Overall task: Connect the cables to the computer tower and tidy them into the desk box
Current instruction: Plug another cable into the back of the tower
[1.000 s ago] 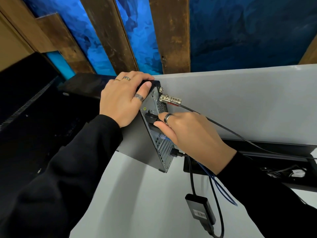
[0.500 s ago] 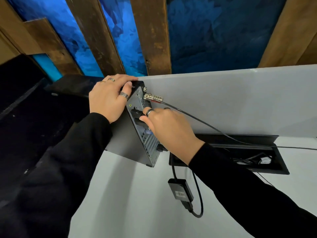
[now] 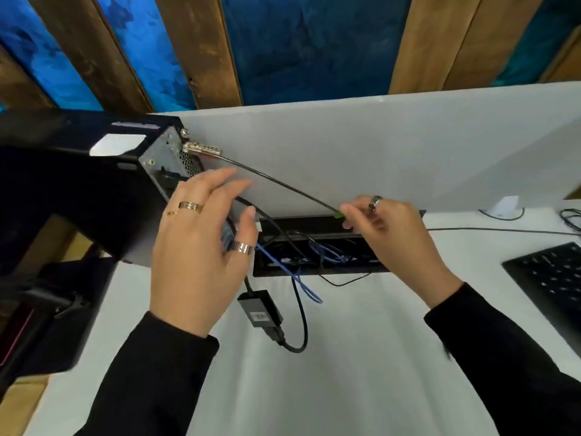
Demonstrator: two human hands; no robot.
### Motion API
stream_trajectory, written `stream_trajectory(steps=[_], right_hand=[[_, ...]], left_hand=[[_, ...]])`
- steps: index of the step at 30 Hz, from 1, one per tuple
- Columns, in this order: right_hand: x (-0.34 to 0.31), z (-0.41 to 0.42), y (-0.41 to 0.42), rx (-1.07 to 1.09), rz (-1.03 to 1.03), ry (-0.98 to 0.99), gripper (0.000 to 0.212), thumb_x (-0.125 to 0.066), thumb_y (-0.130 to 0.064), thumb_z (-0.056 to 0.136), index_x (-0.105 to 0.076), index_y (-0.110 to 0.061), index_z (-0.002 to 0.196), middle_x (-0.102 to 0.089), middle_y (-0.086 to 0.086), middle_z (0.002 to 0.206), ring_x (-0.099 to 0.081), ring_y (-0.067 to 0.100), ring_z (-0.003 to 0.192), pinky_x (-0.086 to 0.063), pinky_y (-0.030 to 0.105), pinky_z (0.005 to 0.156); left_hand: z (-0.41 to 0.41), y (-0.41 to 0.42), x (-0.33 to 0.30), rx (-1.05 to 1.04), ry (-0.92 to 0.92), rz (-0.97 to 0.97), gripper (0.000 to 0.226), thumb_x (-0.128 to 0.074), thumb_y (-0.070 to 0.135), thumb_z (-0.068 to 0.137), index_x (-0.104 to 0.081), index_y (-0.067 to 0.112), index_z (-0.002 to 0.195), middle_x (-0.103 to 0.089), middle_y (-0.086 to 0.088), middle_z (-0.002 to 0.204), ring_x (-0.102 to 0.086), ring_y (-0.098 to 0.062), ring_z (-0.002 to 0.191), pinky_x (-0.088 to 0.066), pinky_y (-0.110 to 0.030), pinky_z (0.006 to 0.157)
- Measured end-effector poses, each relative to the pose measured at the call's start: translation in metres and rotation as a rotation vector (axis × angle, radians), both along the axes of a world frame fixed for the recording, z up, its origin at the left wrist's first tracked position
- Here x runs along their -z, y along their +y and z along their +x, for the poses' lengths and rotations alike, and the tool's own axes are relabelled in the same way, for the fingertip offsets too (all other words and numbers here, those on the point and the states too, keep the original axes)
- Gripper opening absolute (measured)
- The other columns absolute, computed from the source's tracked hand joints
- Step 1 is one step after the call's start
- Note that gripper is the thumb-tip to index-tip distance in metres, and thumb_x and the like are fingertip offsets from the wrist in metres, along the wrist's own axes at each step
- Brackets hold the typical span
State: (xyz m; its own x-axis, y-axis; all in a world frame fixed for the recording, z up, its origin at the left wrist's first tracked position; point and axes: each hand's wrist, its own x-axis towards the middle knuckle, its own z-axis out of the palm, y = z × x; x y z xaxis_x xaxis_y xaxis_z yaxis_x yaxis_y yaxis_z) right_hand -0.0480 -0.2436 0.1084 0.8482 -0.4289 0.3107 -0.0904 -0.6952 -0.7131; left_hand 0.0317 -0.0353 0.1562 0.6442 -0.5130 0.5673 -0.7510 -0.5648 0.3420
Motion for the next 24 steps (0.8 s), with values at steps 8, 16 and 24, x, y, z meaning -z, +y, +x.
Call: stream_trajectory(steps=[8, 16, 24], right_hand=[[0.117, -0.105, -0.089, 0.236, 0.076, 0.554, 0.010, -0.056, -0.030, 0.090, -0.057, -0.021, 0.093, -0.064, 0.000, 0.096, -0.055, 0.015, 0.062, -0.043, 0.031, 0.068], [0.170, -0.132, -0.086, 0.251, 0.267, 0.693, 0.027, -0.069, -0.002, 0.075, -0.046, -0.013, 0.086, -0.052, 0.002, 0.073, -0.052, 0.022, 0.065, -0.038, 0.024, 0.056], [0.150, -0.149, -0.071, 0.339, 1.192, 0.306, 0.028, -0.065, 0.009, 0.079, -0.046, -0.009, 0.091, -0.061, 0.014, 0.070, -0.055, 0.021, 0.048, -0.052, 0.025, 0.049]], left_hand=[[-0.065, -0.035, 0.044, 0.196, 0.121, 0.010, 0.030, -0.045, 0.024, 0.090, -0.065, 0.015, 0.111, -0.061, 0.001, 0.115, -0.054, -0.015, 0.111, -0.040, -0.028, 0.099], [-0.105, -0.065, 0.093, 0.283, 0.282, 0.105, 0.027, -0.045, 0.027, 0.087, -0.063, 0.025, 0.109, -0.062, 0.011, 0.111, -0.053, -0.004, 0.106, -0.041, -0.016, 0.090], [-0.139, -0.088, 0.140, 0.249, 0.739, 0.220, 0.023, -0.050, 0.025, 0.090, -0.058, 0.040, 0.107, -0.059, 0.024, 0.102, -0.051, 0.004, 0.097, -0.037, -0.005, 0.078]])
